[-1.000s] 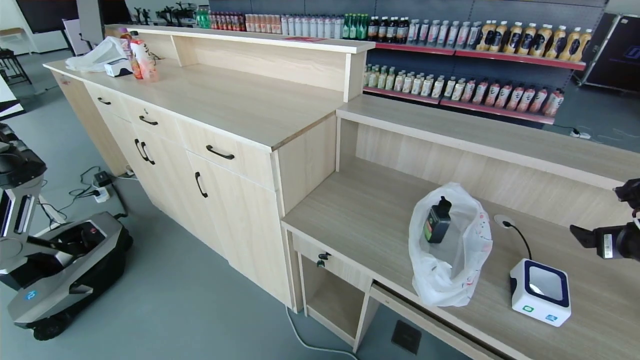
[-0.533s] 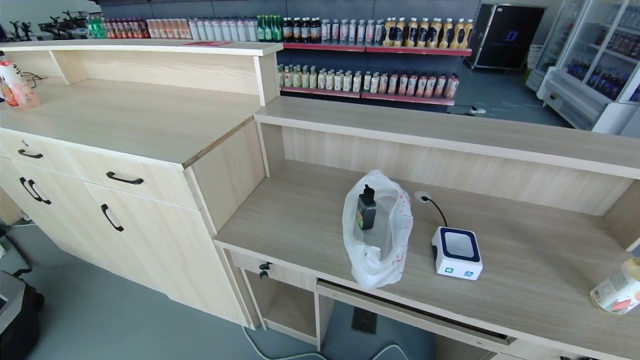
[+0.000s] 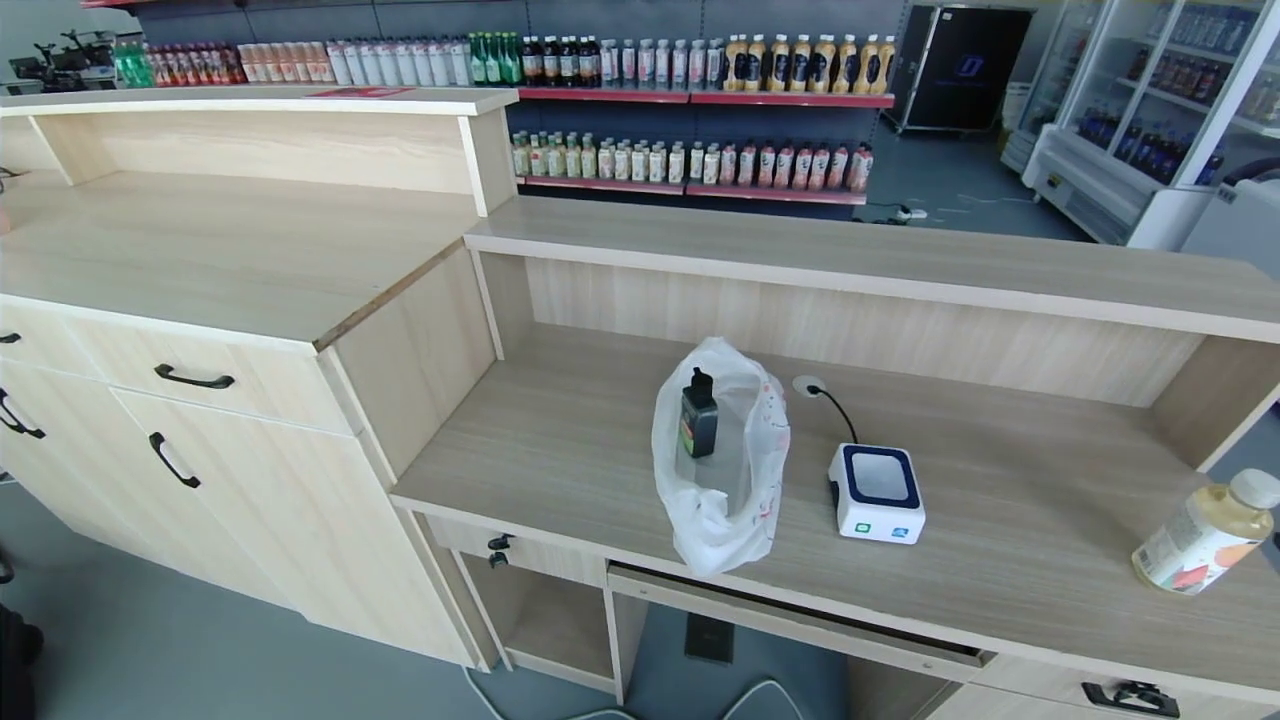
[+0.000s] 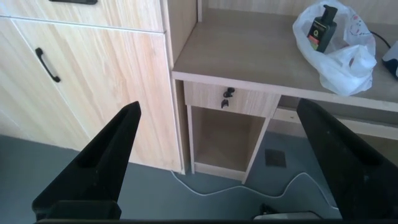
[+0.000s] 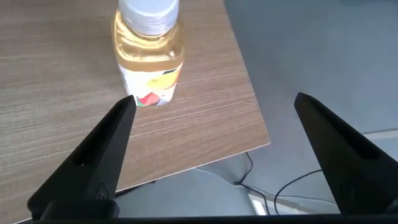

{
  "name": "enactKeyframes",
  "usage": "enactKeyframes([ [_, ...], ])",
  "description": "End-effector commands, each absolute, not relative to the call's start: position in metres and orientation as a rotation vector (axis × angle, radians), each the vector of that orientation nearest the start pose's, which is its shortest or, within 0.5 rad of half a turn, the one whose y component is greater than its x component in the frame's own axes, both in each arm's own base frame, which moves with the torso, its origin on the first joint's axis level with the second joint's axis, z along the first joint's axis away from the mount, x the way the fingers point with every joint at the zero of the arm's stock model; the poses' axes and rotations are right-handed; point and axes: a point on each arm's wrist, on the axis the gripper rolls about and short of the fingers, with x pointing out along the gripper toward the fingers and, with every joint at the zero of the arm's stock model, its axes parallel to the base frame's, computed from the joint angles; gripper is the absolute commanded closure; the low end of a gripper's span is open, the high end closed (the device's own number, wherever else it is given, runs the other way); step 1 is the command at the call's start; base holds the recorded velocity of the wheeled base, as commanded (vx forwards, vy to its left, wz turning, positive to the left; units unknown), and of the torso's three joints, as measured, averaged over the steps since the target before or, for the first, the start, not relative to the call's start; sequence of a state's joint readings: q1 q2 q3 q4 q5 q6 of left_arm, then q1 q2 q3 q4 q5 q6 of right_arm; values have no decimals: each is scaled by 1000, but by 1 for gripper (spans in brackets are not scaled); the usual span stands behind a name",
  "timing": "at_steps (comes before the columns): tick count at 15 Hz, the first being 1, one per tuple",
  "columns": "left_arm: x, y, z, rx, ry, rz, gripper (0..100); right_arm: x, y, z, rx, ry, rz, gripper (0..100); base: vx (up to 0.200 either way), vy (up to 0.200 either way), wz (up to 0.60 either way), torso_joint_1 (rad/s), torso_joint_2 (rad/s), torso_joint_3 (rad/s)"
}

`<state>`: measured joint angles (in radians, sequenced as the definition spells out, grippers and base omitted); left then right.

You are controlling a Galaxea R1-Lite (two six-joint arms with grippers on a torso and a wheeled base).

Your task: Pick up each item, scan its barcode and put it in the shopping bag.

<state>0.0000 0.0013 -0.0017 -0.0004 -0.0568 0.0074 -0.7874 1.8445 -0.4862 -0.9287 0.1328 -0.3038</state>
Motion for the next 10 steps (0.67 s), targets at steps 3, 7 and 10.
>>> enactKeyframes([
  [3,-23,-1,76,8,0,-57,0,235,-206,33,-78,522,-460,0,0,0,0,0,0,0],
  [7,-23,-1,76,8,-2,-57,0,254,-203,12,-83,485,-394,0,0,0,0,0,0,0],
  [10,-23,-1,76,6,-2,-57,0,269,-196,0,-77,464,-357,0,0,0,0,0,0,0],
])
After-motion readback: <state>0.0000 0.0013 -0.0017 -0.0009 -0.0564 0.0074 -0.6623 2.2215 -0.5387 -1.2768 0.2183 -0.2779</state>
